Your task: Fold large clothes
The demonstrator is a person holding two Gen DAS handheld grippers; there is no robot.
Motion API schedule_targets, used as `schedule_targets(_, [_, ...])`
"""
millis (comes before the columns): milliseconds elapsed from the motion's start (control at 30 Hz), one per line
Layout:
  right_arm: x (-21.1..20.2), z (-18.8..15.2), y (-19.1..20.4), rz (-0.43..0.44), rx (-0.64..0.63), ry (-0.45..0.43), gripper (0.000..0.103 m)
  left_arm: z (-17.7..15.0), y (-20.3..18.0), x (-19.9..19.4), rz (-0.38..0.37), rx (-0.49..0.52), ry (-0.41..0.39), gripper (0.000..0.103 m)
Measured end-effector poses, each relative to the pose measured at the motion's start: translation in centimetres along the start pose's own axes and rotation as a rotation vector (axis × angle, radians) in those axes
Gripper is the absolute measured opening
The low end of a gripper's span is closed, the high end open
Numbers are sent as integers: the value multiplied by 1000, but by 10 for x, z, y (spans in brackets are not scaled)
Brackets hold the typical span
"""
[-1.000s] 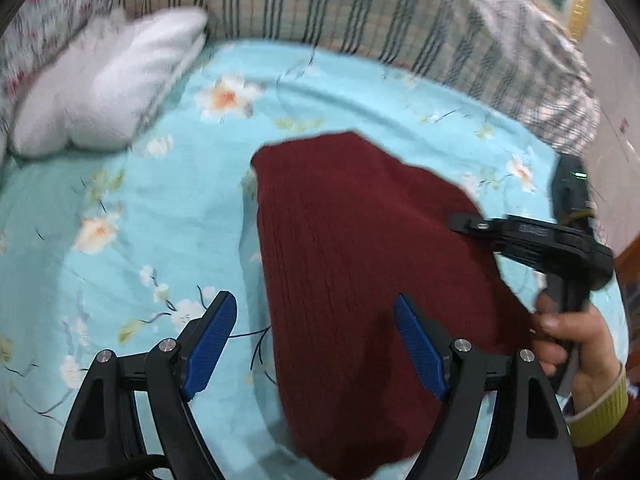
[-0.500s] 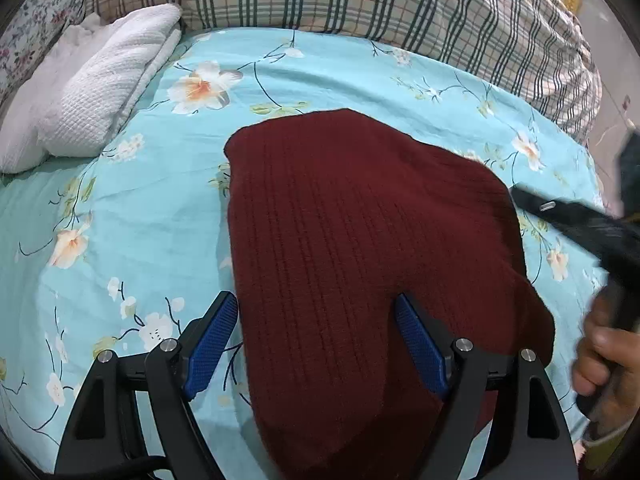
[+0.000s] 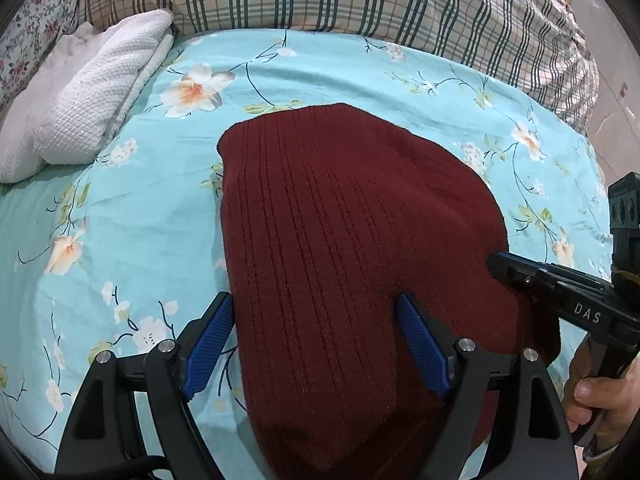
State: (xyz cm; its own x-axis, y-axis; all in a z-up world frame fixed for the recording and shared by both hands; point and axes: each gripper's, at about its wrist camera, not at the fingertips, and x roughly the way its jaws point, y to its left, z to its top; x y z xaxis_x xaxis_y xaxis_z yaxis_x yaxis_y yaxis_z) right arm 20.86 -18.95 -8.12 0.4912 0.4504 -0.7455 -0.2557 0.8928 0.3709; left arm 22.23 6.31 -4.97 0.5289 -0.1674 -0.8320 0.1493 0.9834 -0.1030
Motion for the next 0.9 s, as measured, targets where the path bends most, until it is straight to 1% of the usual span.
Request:
schedule_targets(167, [1,-2,0,4,1,-1,15,-4,1,-8,-6,-11,2,84])
schedule_targets(300, [-2,-3,4,-4,-1,-1,15,-13,4,-23,-5,-9,-1,84])
schedule_targets(433, [-21,-6,10,-6,2,-13,15,-27,6,-41,25,12,-3,84])
schedule_targets(567, [-49,-19,24,5,-42,-31,16,-49,5,-57,64,42,1,84])
schedule_targets(600, [-56,-26,27,10,-48,-27,18,-54,6,-60,72,46,3,84])
schedule_targets(667, [-65,-39,30,14,-51,-18,28,-69,7,-66,72,44,6,85])
schedule_targets(700, [-70,-47,31,11,-54,-15,37,-76,8,-69,62,37,5,85])
schedule_targets(767, [-77,-64,33,1,-62,-4,39,-87,12,-72,39,22,19,87])
schedule_targets(900, [-84,-95,33,-15,-54,28,39,-111,10,-67,55,28,77,87])
